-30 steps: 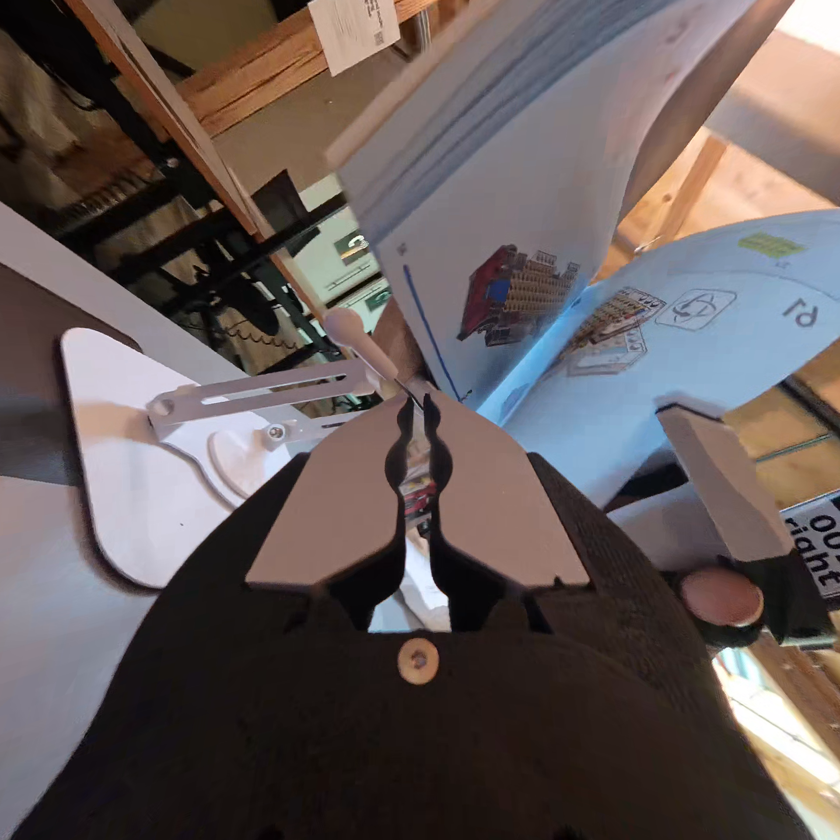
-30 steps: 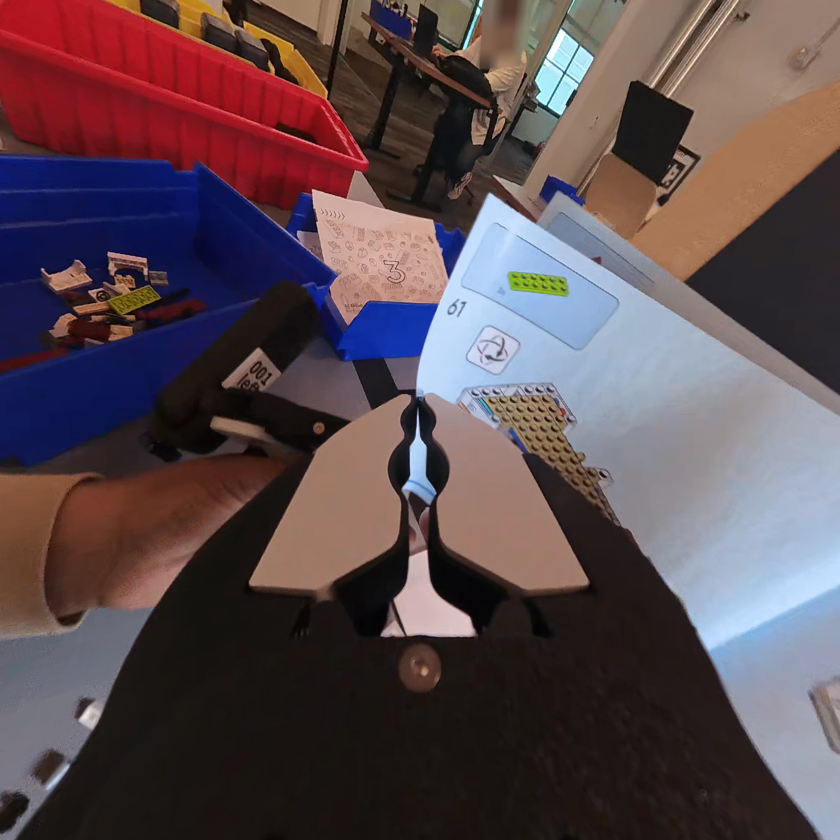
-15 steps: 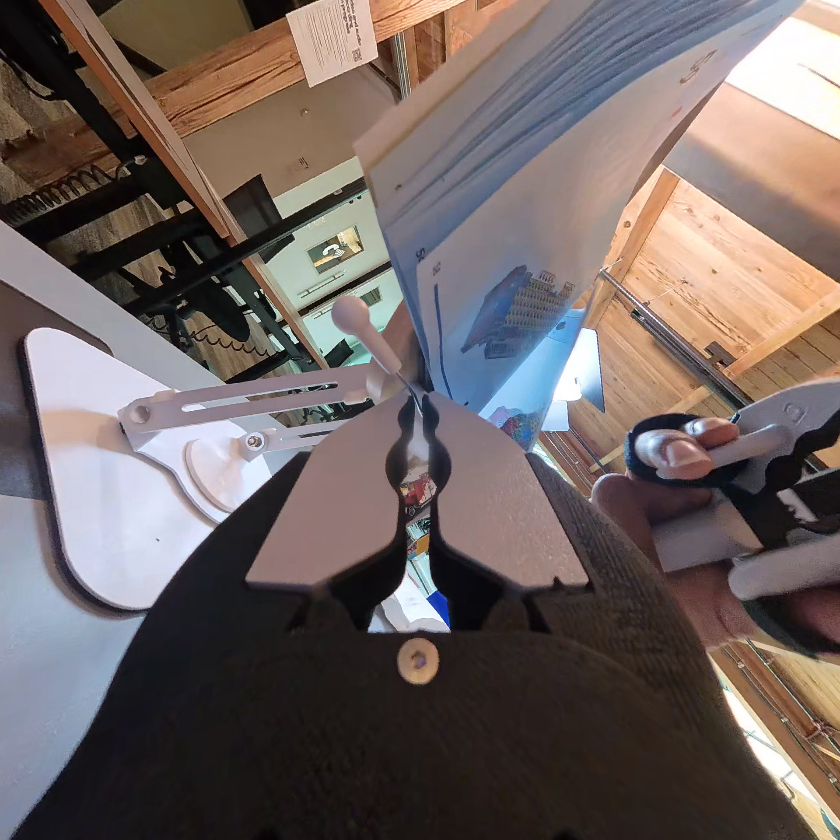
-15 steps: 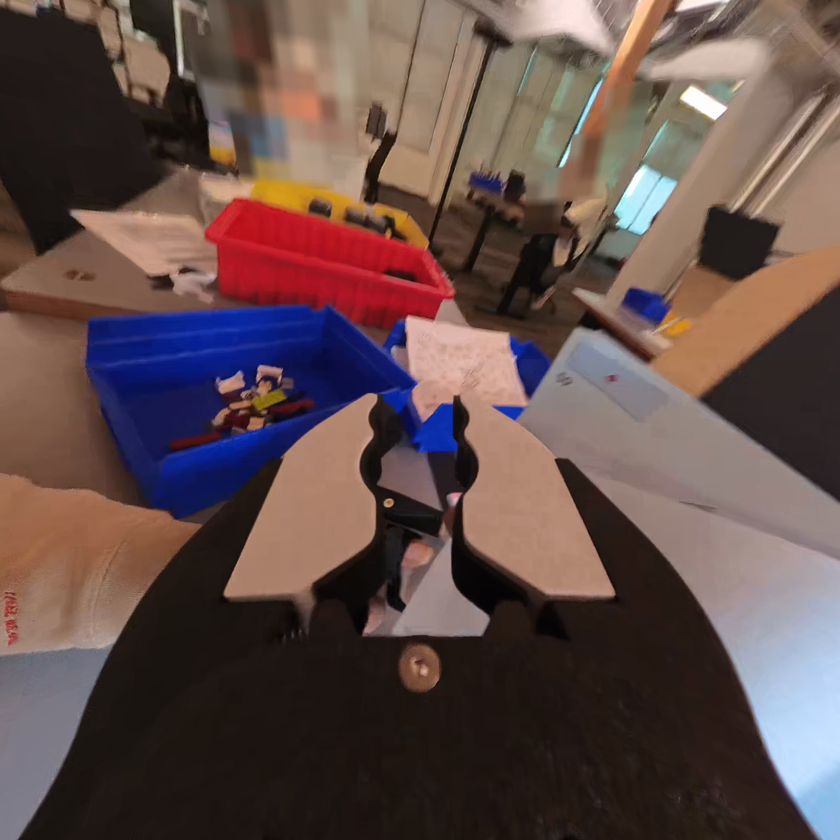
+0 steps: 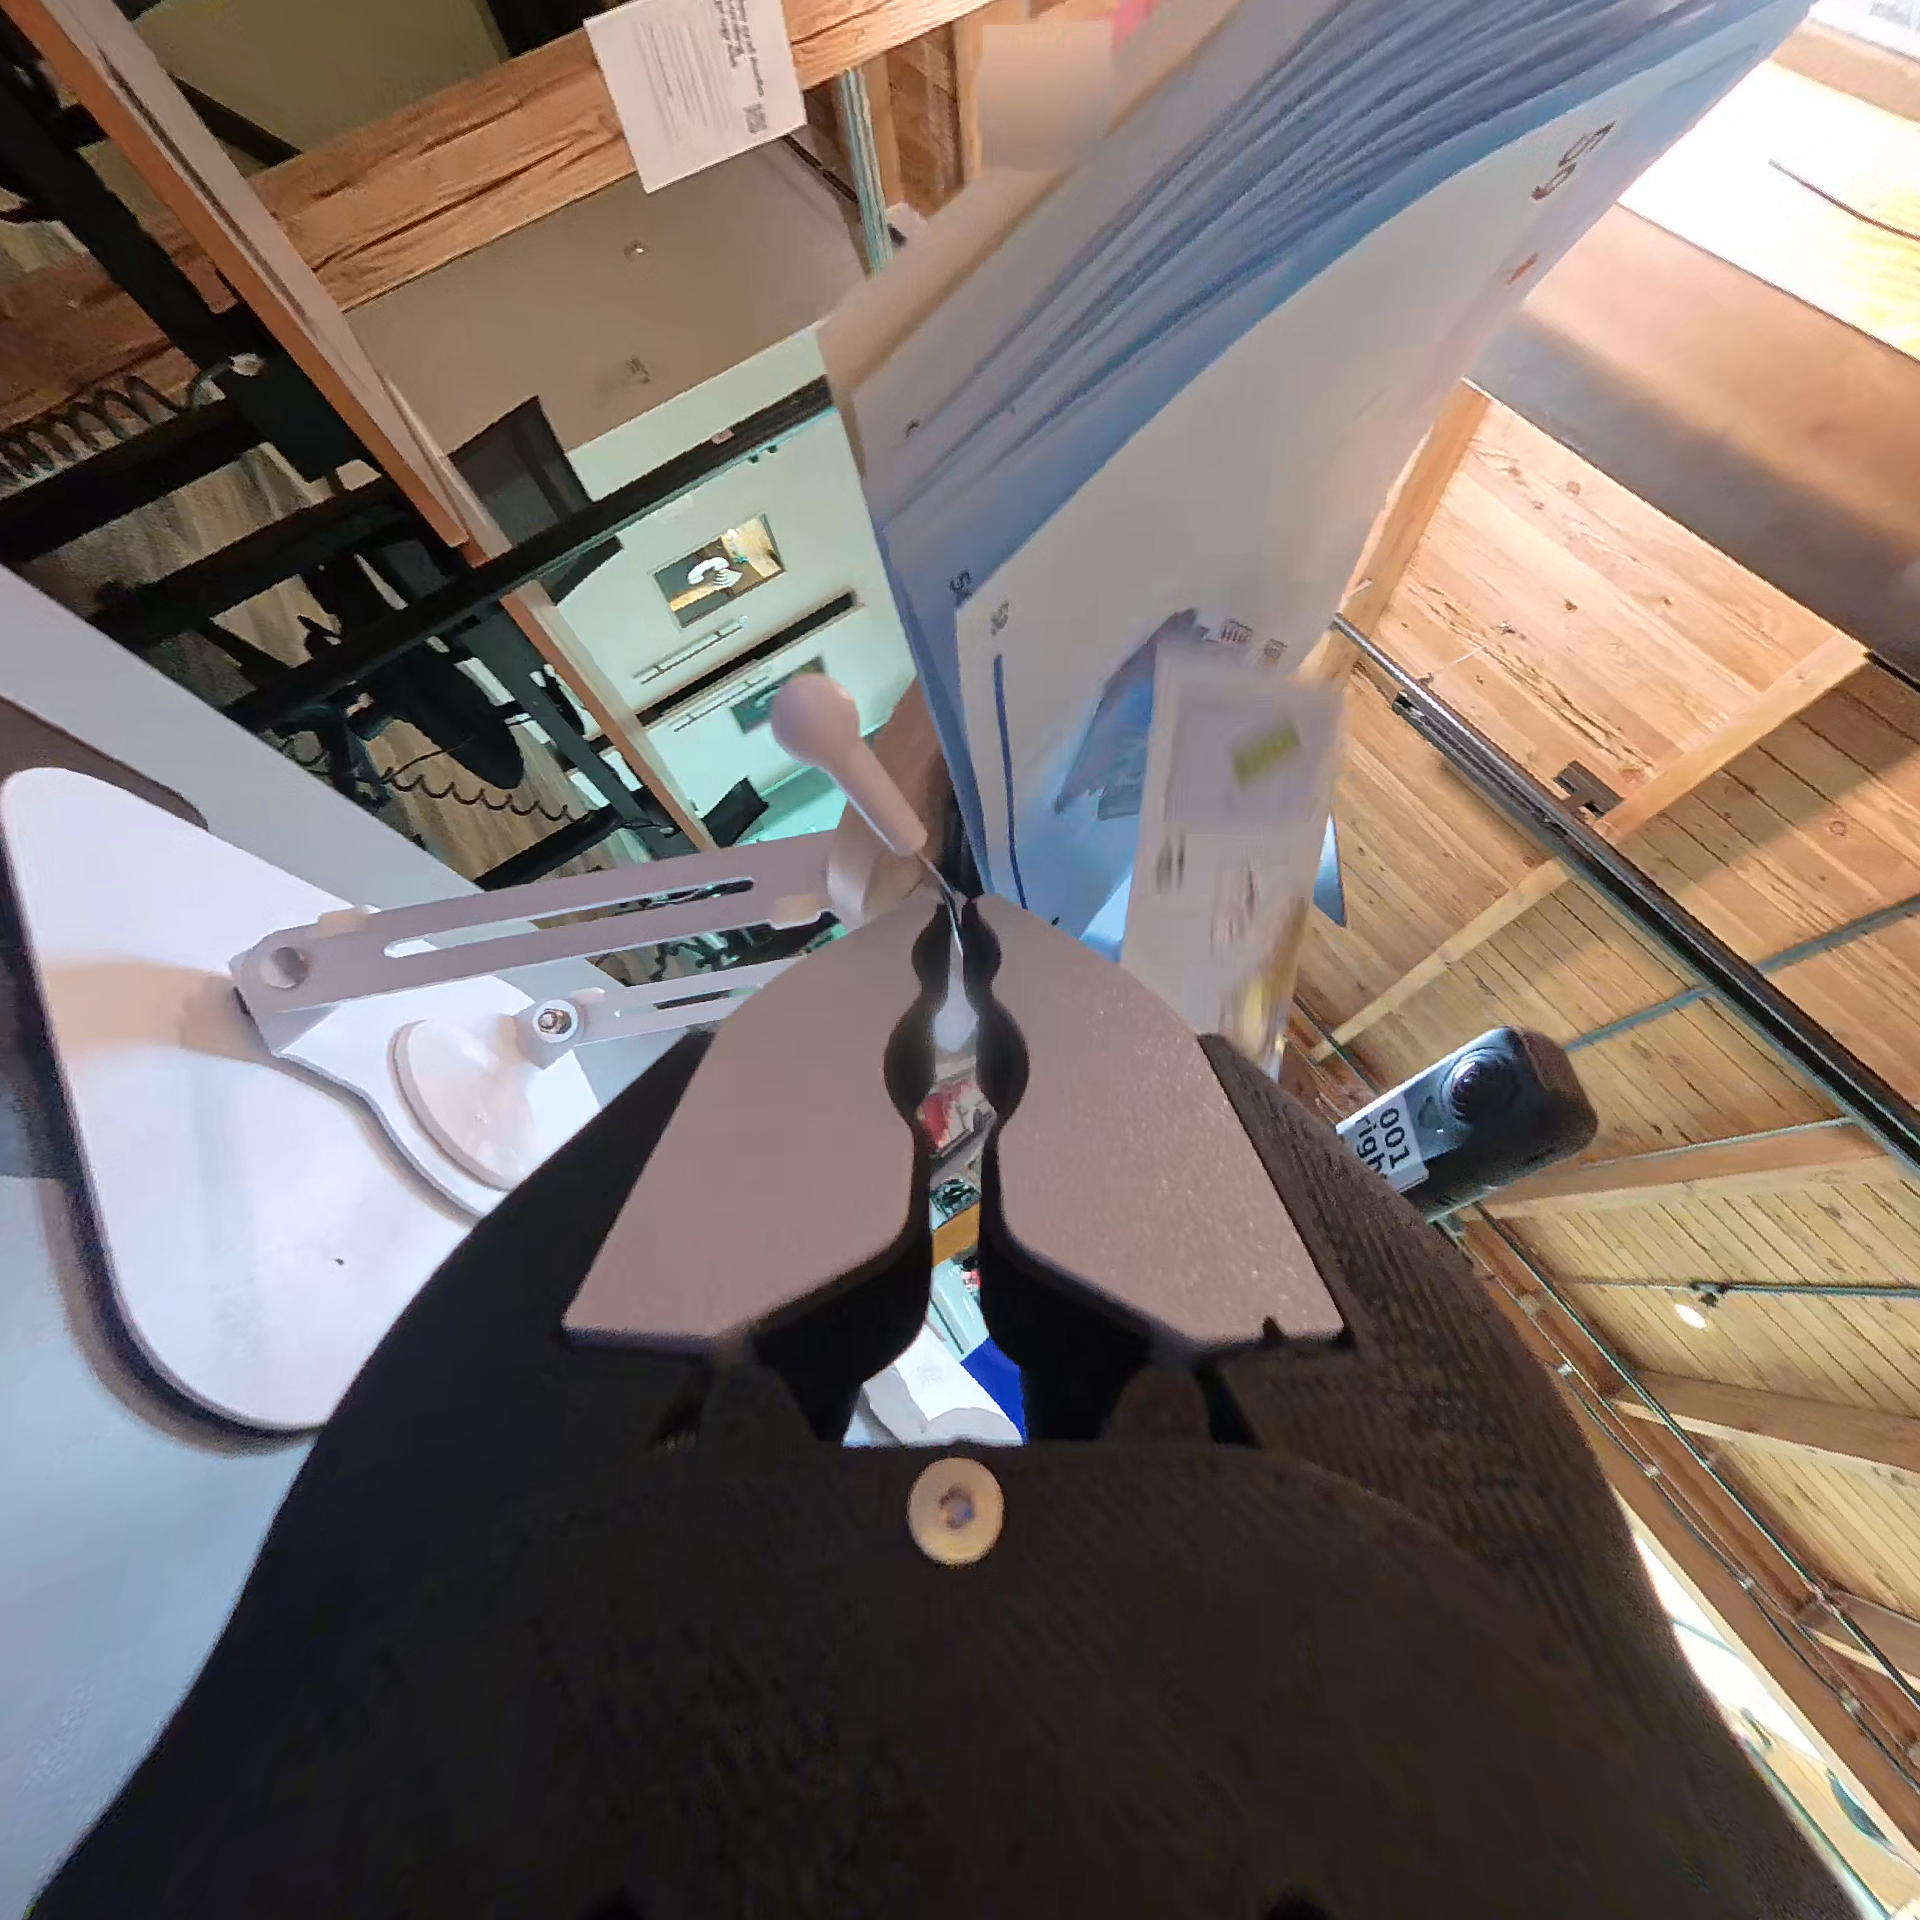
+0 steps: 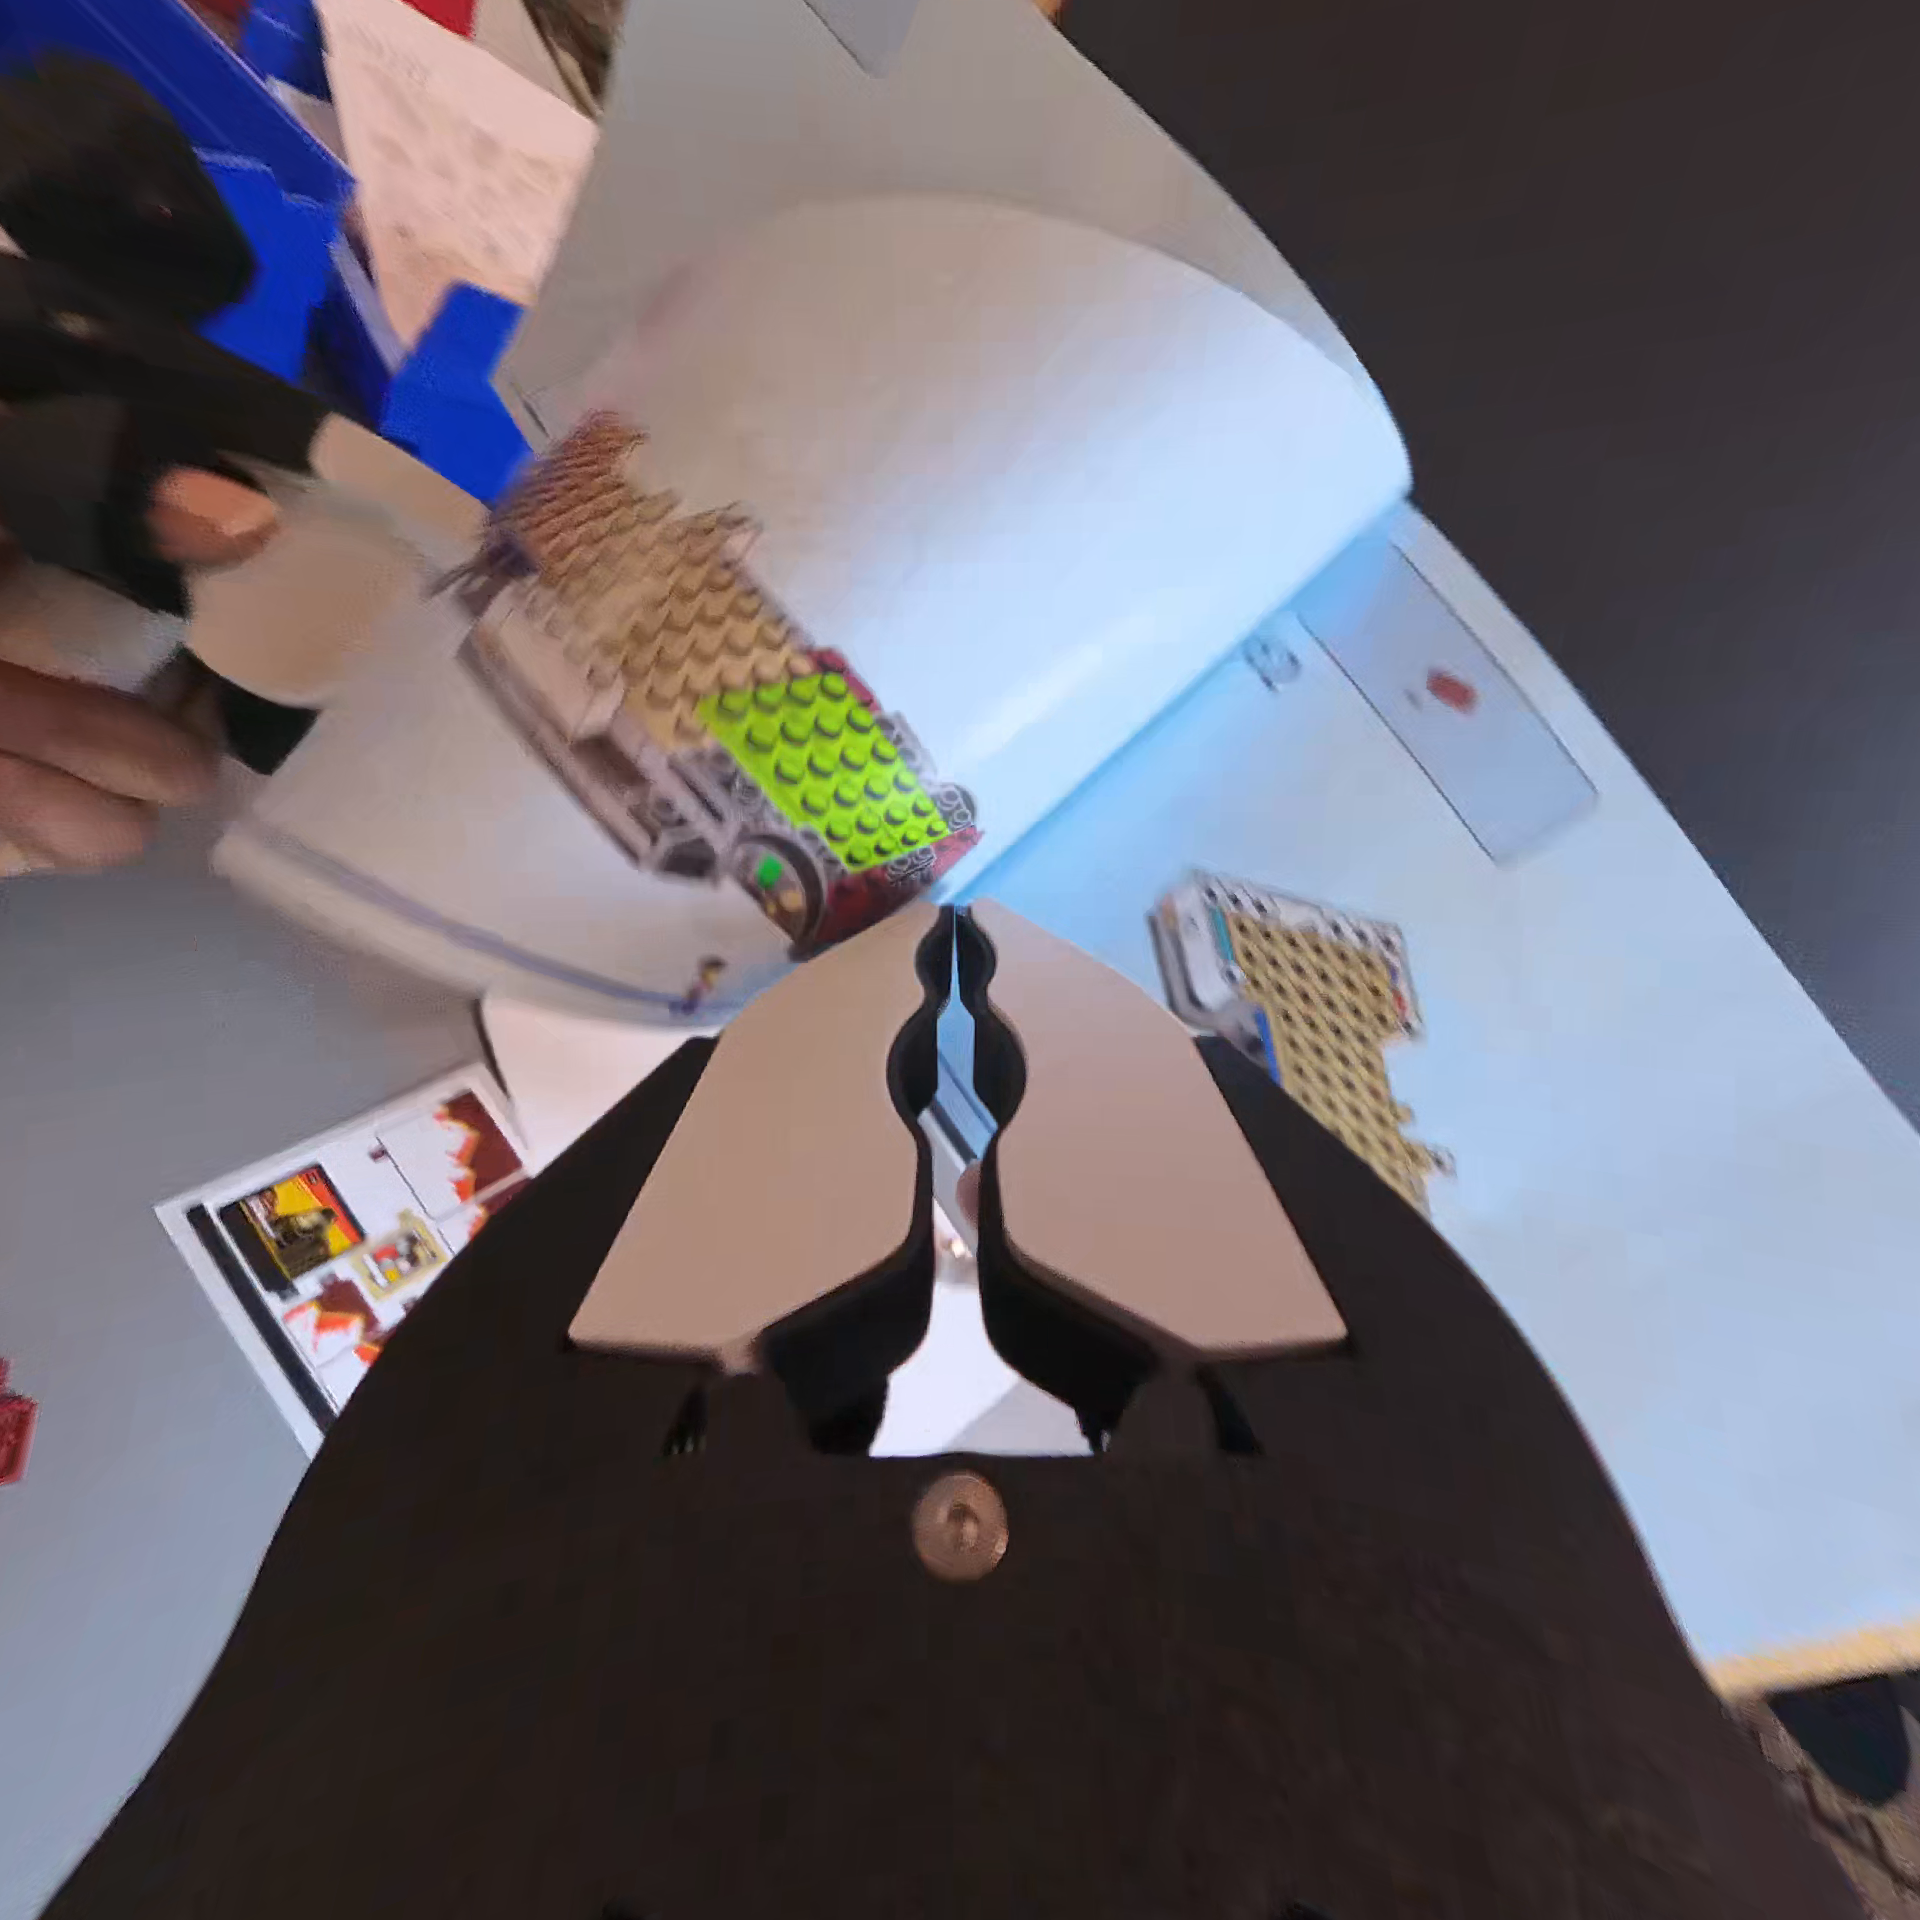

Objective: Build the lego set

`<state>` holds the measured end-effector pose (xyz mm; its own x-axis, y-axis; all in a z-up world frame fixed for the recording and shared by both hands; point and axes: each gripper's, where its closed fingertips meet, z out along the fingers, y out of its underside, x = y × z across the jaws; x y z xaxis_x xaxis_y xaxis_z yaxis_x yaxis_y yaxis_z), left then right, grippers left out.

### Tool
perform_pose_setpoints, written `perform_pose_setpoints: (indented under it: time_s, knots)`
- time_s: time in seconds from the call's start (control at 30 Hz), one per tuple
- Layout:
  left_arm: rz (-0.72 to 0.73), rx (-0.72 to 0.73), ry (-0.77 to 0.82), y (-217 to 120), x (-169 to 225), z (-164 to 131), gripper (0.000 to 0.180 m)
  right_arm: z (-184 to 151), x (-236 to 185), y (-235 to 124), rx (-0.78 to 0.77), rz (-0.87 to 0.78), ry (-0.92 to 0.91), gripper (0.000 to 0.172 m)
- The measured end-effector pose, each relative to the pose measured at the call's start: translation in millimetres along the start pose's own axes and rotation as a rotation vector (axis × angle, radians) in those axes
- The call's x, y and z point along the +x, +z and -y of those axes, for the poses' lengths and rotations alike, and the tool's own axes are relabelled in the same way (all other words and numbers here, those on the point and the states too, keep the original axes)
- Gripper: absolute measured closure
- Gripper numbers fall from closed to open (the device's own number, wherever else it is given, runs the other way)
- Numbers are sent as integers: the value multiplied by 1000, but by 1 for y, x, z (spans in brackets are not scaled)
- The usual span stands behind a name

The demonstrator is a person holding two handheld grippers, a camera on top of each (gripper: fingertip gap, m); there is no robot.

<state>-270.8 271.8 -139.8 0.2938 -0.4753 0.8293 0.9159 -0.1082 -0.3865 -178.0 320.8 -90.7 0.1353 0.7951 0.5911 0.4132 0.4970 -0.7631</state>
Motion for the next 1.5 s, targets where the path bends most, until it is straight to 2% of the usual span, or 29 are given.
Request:
perform_pose_setpoints:
  time_s: [0.1,0.23,0.33,0.53,0.67,0.73,0.83,1.07,1.13,1.23,1.33,1.5]
  knots:
    - [-49,2,-16,-2,1,-1,179,22,-10,13,10,-16,-46,172]
    - [-103,23,-13,-4,0,-5,179,33,-16,32,-50,-30,-71,172]
    - [-147,37,-68,-6,-2,-9,179,32,-16,40,-133,-58,-63,172]
    - [48,105,180,-8,7,-11,179,28,-13,47,-165,-97,-75,172]
    - [164,161,197,-11,9,-17,178,29,-15,50,-193,-105,-76,172]
    - [242,124,362,-9,14,-15,178,29,-17,52,-205,-110,-102,172]
    - [346,-20,684,-1,23,-11,177,30,-18,53,-210,-115,-122,172]
    - [421,-396,1257,37,38,-11,177,33,-24,53,-167,-84,-68,172]
    - [459,-466,1408,43,36,-9,174,30,-23,50,-155,-78,-33,172]
    - [463,-524,1489,48,34,-11,173,26,-26,36,-84,-22,87,172]
    - [481,-534,1590,50,36,-14,172,21,-11,14,5,-72,184,172]
    - [508,-595,1771,57,38,-24,173,-6,-3,10,-4,-69,254,171]
